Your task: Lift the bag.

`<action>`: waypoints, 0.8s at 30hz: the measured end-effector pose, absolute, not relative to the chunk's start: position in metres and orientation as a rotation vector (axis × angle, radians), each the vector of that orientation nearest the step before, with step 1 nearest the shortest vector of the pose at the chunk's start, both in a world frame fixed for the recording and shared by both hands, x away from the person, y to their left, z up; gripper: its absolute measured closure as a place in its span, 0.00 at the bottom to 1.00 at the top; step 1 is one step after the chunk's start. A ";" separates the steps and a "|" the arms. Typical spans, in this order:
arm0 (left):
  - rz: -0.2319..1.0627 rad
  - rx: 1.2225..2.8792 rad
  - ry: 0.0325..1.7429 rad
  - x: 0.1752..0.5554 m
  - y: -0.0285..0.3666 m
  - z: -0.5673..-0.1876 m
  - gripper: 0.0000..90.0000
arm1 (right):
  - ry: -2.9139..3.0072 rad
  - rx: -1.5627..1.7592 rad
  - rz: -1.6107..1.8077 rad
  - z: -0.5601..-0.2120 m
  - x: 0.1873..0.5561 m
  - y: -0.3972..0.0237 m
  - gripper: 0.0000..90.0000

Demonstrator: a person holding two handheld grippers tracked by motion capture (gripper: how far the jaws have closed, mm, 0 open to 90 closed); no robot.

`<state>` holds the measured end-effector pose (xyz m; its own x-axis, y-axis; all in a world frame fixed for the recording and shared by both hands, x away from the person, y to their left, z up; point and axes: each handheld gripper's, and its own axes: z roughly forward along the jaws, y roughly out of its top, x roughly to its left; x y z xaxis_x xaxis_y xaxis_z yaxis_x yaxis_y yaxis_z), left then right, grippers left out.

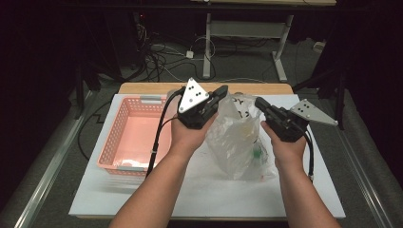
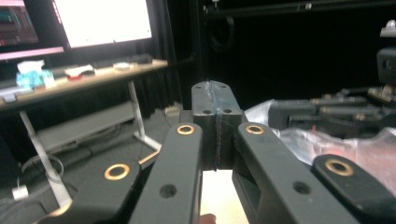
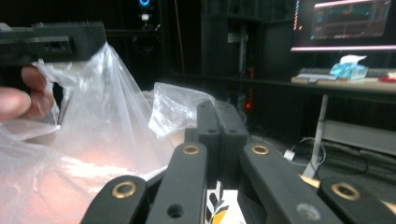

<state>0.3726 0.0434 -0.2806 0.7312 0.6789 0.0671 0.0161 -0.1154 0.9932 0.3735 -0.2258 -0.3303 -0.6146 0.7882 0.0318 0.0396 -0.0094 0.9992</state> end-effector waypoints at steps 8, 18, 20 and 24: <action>0.667 1.557 0.512 0.381 0.025 -0.230 0.99 | 1.580 0.831 1.706 -0.284 0.374 -0.241 1.00; 0.680 1.574 0.539 0.404 0.013 -0.221 0.99 | 1.486 0.800 1.689 -0.242 0.375 -0.260 1.00; 0.676 1.598 0.563 0.410 0.012 -0.231 0.98 | 1.510 0.827 1.669 -0.250 0.378 -0.261 1.00; 0.656 1.613 0.607 0.416 0.016 -0.247 0.98 | 1.553 0.858 1.638 -0.271 0.385 -0.261 1.00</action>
